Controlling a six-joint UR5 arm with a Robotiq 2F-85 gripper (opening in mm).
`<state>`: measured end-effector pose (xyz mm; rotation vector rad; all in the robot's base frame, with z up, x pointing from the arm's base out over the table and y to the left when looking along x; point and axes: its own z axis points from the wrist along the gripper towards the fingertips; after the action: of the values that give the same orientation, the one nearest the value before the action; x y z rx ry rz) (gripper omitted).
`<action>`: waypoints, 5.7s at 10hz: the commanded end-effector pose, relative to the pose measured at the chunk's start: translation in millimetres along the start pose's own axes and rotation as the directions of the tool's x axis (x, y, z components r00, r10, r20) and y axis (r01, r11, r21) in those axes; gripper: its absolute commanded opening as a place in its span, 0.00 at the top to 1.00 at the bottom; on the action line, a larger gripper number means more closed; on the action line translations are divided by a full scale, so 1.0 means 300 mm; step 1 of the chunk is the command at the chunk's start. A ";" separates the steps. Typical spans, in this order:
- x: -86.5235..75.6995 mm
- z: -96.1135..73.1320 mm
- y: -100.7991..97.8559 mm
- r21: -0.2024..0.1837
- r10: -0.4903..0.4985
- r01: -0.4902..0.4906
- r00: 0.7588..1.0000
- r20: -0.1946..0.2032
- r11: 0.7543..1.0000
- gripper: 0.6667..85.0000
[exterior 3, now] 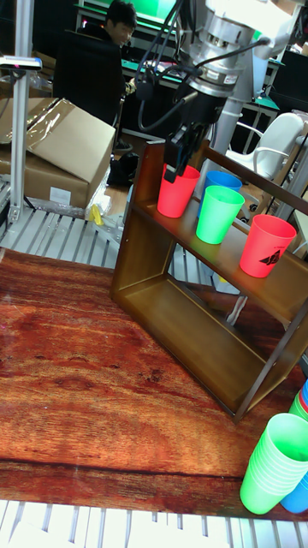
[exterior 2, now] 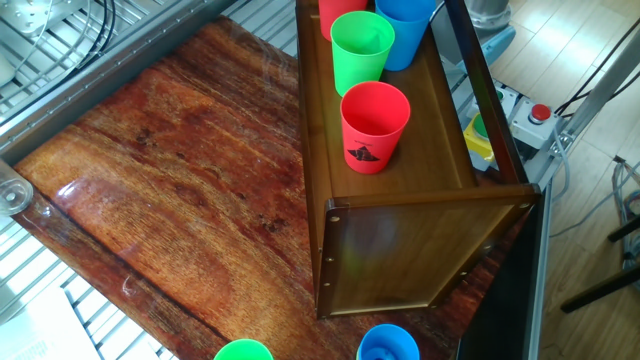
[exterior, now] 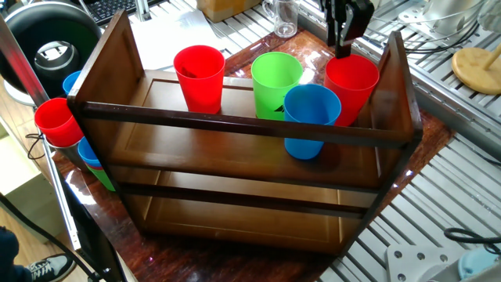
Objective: Take the cups off the shelf and stack them together
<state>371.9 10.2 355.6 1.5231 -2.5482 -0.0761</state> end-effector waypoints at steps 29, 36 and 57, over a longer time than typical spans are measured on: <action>-0.153 0.065 -0.525 0.371 -0.187 0.189 0.981 -0.043 0.909 0.99; -0.102 0.069 -0.477 0.325 0.038 -0.029 0.999 -0.020 0.945 0.99; 0.085 0.370 -0.753 0.245 0.086 -0.072 0.995 -0.046 0.967 0.99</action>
<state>547.0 -125.6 216.9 1.5443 -2.6320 0.3256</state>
